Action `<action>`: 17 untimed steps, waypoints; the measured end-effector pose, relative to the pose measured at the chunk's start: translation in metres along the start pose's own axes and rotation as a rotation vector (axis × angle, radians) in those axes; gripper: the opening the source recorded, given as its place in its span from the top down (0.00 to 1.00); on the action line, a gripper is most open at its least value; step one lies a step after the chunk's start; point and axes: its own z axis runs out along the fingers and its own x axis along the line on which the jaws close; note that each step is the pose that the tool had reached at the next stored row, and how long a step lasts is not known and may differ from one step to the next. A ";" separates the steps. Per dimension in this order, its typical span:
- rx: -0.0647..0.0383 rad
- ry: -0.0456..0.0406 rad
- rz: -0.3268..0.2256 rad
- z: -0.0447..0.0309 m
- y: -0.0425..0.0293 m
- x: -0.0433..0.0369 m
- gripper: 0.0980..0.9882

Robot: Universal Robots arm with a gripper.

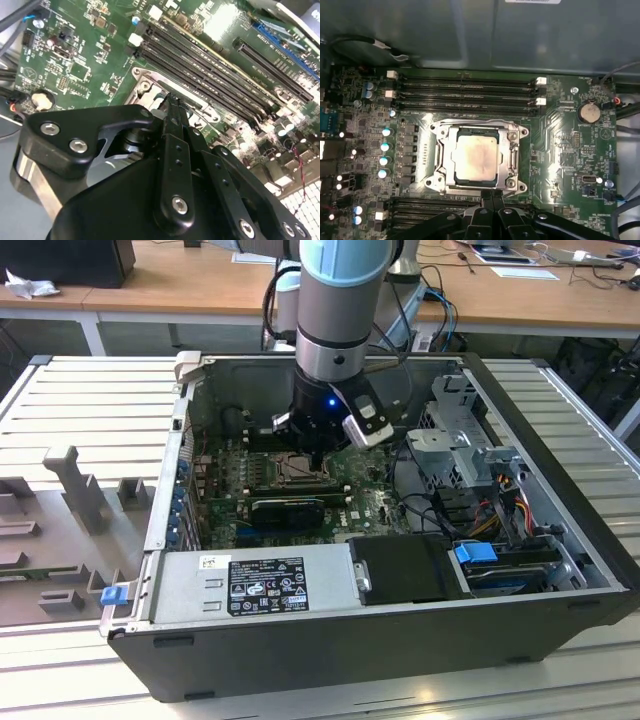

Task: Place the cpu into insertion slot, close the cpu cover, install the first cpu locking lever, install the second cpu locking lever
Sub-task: 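Install the second cpu locking lever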

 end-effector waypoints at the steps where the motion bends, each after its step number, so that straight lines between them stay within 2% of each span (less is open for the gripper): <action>1: -0.001 0.0000 0.000 0.0000 -0.0005 0.0015 0.99; 3: -0.002 0.0001 -0.003 -0.0002 -0.0067 0.0065 0.99; 9: -0.007 0.0014 -0.016 0.0007 -0.0106 0.0187 0.99; 14: -0.023 0.0013 -0.023 0.0056 -0.0111 0.0339 0.99; 17: -0.036 0.0007 -0.024 0.0078 -0.0126 0.0380 0.99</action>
